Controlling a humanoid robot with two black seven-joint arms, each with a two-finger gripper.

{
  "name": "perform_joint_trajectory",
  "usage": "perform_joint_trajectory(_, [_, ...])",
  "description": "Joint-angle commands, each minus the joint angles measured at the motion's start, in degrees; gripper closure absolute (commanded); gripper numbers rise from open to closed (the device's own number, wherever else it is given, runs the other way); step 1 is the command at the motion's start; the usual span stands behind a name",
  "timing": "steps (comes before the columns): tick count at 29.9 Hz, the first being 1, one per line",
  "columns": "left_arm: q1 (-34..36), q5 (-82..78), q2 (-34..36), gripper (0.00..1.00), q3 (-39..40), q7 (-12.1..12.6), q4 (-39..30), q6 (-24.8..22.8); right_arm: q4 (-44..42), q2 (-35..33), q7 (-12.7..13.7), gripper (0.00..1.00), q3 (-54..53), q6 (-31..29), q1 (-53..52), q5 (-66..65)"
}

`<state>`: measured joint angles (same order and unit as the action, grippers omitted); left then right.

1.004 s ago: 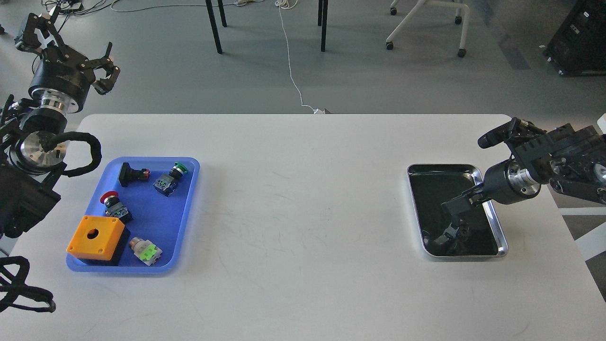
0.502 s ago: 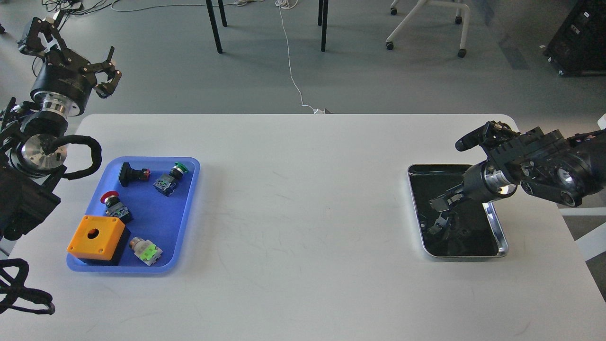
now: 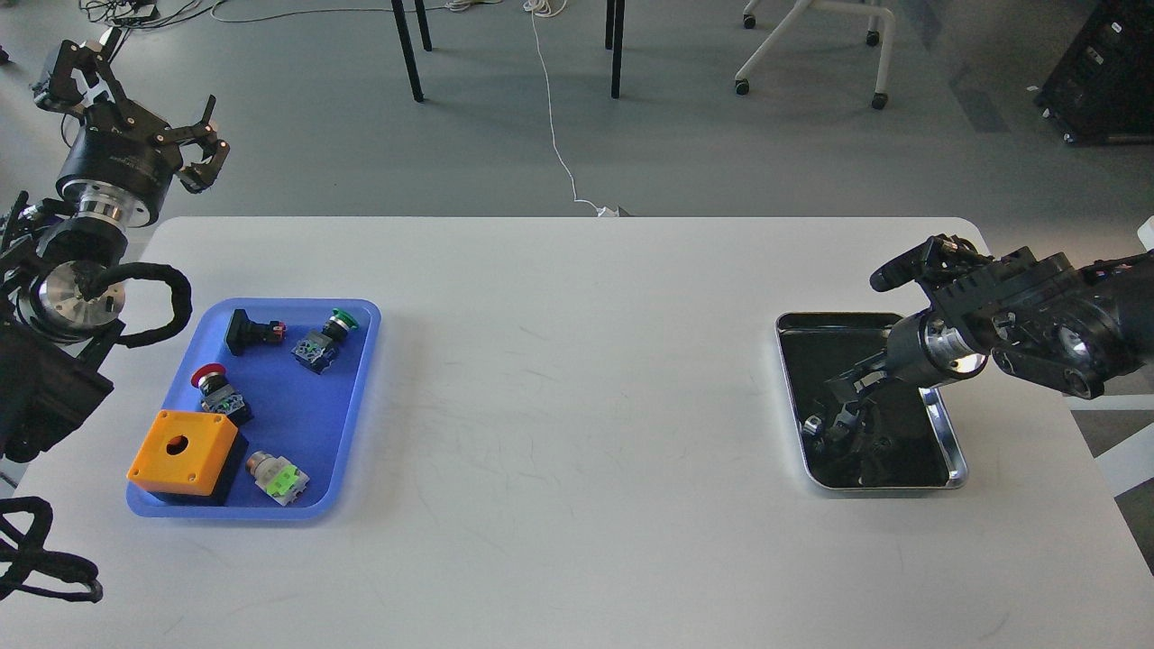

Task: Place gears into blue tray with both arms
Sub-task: 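Lower the right gripper into the metal tray and grasp a small black part, then carry the black part toward the table center and open the right gripper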

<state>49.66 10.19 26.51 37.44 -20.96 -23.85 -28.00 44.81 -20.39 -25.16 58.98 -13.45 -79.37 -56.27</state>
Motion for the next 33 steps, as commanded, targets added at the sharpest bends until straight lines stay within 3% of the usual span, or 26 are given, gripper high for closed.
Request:
perform_joint_trajectory(1, [0.0, 0.09, 0.12, 0.02, 0.09, -0.05, 0.03, 0.0, -0.07, 0.0, -0.15, 0.47, 0.17, 0.0, 0.45, -0.24])
perform_joint_trajectory(7, [0.0, 0.09, 0.21, 0.02, 0.09, -0.05, 0.03, 0.0, -0.59, 0.0, -0.33, 0.49, 0.17, 0.18, 1.24, -0.33])
perform_joint_trajectory(10, [0.0, 0.09, 0.21, 0.02, 0.09, -0.05, 0.03, 0.0, -2.35, 0.08, -0.5, 0.56, 0.08, 0.62, 2.2, -0.33])
perform_joint_trajectory(18, [0.0, 0.09, 0.21, 0.02, 0.35, -0.05, 0.03, 0.0, -2.8, 0.44, -0.5, 0.63, -0.09, 0.88, 2.47, -0.33])
perform_joint_trajectory(27, [0.0, 0.18, -0.06, 0.02, 0.44, -0.05, 0.12, 0.0, -2.62, 0.44, -0.77, 0.8, -0.09, 0.88, 2.38, -0.42])
perform_joint_trajectory(33, [0.0, 0.27, 0.03, 0.02, 0.53, -0.05, 0.12, 0.0, -2.18, 0.26, -1.38, 0.84, -0.7, 0.88, 0.36, 0.19])
